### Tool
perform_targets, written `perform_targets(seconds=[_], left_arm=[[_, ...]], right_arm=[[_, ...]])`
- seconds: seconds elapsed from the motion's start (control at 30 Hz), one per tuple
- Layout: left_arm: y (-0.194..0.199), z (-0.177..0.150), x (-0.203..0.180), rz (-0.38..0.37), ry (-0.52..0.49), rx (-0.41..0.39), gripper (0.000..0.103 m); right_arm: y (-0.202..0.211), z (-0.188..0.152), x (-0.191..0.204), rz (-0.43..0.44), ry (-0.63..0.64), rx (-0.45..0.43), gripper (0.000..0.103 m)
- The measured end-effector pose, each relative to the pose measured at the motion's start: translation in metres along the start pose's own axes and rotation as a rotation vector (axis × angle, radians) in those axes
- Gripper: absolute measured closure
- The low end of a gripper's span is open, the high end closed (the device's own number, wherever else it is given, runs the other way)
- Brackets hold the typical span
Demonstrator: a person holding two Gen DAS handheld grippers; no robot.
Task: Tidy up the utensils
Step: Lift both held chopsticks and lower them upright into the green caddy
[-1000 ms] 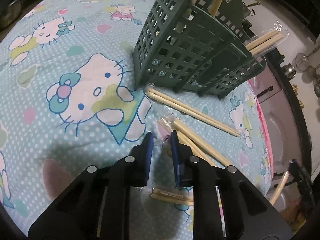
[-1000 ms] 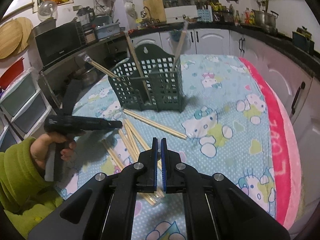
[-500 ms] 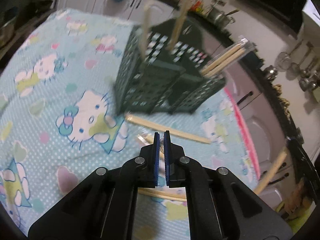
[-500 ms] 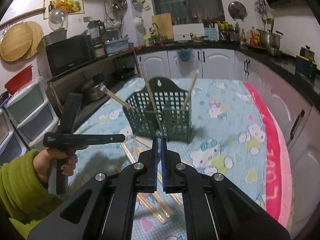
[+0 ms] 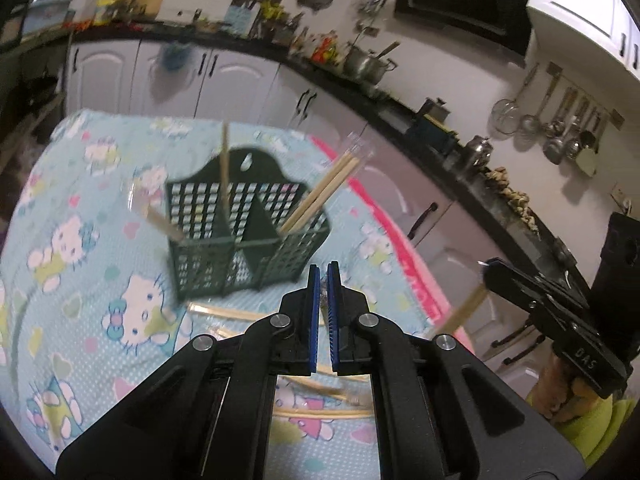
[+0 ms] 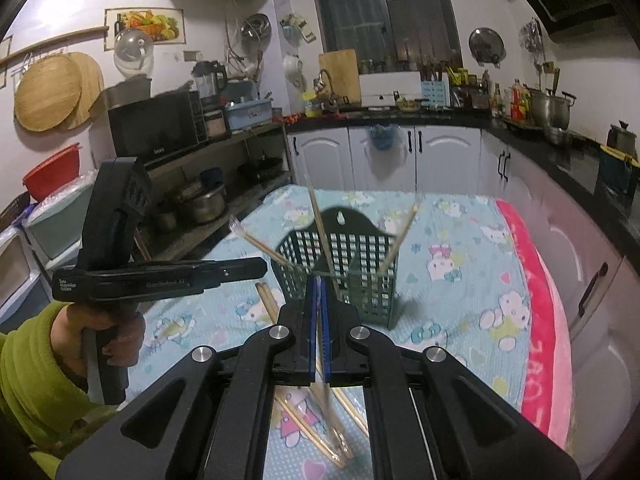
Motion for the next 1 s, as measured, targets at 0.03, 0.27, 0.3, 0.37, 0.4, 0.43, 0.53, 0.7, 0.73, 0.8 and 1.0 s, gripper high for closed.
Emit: perform_targets(seconds=[0.03,0.27,0.3,0.37,0.4,0.43,0.53,0.7,0.73,0.8,1.0], left_arm=[[0.003,0.004,-0.004,-0.003,-0.008,-0.007,0.102],[0.027,0.037,-0.026,-0.013,-0.057,-0.075,0.102],[0.030,0.041,-0.028,-0.013,-0.064,-0.083,0.102],[0.037,0.052,-0.035,-0.011,-0.085,-0.106,0.102],[0.039,0.056,-0.037,-0.012,-0.090,-0.115,0.102],[0.042,0.060,-0.038,-0.013,-0.095,-0.125,0.102],[0.050,0.074,-0.045,-0.014,-0.110,-0.154,0.102],[0.058,0.095,-0.053,-0.020,-0.128,-0.194,0.102],[0.059,0.099,-0.055,-0.017,-0.135,-0.200,0.102],[0.060,0.106,-0.058,-0.016,-0.142,-0.211,0.102],[0.058,0.126,-0.057,0.014,-0.150,-0.236,0.102]], right_arm=[[0.002,0.003,0.001,-0.002,0.002,-0.009,0.101],[0.013,0.035,0.010,0.011,0.020,-0.076,0.101],[0.014,0.042,0.012,0.015,0.022,-0.088,0.101],[0.014,0.051,0.015,0.024,0.025,-0.103,0.101],[0.015,0.054,0.015,0.028,0.025,-0.109,0.101],[0.015,0.059,0.016,0.033,0.027,-0.117,0.101],[0.016,0.074,0.019,0.040,0.032,-0.141,0.101],[0.018,0.096,0.023,0.040,0.040,-0.181,0.101],[0.018,0.100,0.023,0.041,0.040,-0.186,0.101],[0.019,0.110,0.023,0.040,0.040,-0.203,0.101],[0.018,0.137,0.019,0.035,0.041,-0.247,0.101]])
Point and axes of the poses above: each gripper's, at about its wrist camera, not at the fingertips, and y roughly against the way its jaws point, x to its left, z to its top, the point moved 1 cm from there along -y, roughly the way its jaws point, and after that the axes turned 3 degrees about -z, right-handed, at the moved point
